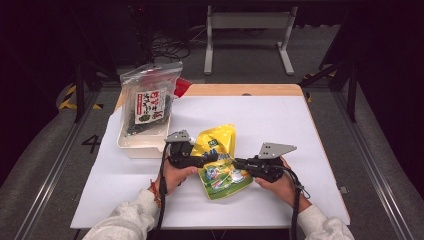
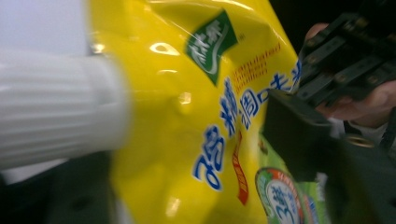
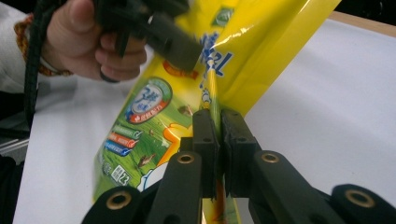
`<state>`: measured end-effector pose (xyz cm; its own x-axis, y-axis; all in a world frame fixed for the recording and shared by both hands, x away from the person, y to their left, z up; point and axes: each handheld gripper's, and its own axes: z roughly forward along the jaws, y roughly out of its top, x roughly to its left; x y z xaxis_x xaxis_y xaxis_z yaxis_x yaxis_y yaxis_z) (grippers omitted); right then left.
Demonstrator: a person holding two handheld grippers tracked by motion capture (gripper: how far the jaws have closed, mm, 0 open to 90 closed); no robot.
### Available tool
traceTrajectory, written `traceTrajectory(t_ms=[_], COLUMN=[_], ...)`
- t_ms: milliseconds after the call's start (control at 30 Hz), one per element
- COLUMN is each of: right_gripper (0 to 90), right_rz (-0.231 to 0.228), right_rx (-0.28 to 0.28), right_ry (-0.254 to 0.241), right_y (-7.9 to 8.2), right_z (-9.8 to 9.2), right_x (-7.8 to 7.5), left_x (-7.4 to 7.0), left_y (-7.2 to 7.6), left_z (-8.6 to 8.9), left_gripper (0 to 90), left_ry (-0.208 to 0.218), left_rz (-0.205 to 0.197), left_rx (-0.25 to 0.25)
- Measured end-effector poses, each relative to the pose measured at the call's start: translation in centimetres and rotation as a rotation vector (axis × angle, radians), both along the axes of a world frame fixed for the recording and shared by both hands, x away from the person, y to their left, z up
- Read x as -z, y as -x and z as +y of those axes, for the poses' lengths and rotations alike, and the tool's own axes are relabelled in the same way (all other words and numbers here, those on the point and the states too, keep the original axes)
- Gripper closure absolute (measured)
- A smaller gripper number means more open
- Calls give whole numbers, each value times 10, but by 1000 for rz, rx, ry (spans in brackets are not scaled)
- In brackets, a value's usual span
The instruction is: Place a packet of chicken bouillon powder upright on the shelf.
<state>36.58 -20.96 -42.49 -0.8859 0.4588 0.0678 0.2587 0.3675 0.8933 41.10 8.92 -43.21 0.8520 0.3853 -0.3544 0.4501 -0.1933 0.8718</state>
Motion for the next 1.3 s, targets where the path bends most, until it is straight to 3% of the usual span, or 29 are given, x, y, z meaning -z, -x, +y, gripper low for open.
traceTrajectory(t_ms=[33, 67, 100, 133, 167, 233, 267, 400, 533, 567, 633, 667, 800, 1033, 1300], right_gripper=[850, 849, 849, 847, 841, 837, 813, 783, 687, 581, 560, 506, 472, 414, 352], right_rz=[-8, -12, -12, -16, -16, -14, -15, -20, -23, -23, -24, -32, -34, 5, -8], right_rx=[0, 1, 1, 4, 15, 19, 24, 34, 38, 54, 56, 70, 90, 122, 159], right_ry=[9, 16, 16, 23, 25, 20, 14, 4, 11, 23, 31, 38, 43, 65, 108], right_y=[2, 2, 2, 2, 2, 2, 1, 3, 7, 10, 12, 16, 23, 33, 41], right_z=[2, 3, 3, 3, 4, 4, 2, 1, 0, -2, -4, -7, -17, -32, -40], right_x=[0, 0, 0, -1, 0, 0, -3, -6, -10, -13, -14, -16, -18, -10, -7], left_x=[-4, -7, -7, -11, -15, -17, -22, -29, -35, -37, -39, -42, -48, -60, -75], left_y=[2, 4, 4, 6, 10, 13, 16, 21, 25, 26, 28, 30, 33, 37, 41], left_z=[2, 6, 6, 7, 7, 6, 5, 6, 9, 10, 12, 13, 16, 26, 45], left_gripper=[609, 670, 708, 708, 777, 821, 830, 842, 849, 852, 857, 859, 866, 874, 881], left_ry=[-3, 30, 30, 29, 28, 31, 20, 12, 7, 5, 6, -2, -1, -10, -17], left_rz=[-28, -45, -45, -67, -95, -103, -136, -164, -199, -205, -217, -233, -250, -294, -346], left_rx=[-6, 20, 20, 35, 52, 58, 79, 85, 82, 78, 86, 92, 94, 92, 72])
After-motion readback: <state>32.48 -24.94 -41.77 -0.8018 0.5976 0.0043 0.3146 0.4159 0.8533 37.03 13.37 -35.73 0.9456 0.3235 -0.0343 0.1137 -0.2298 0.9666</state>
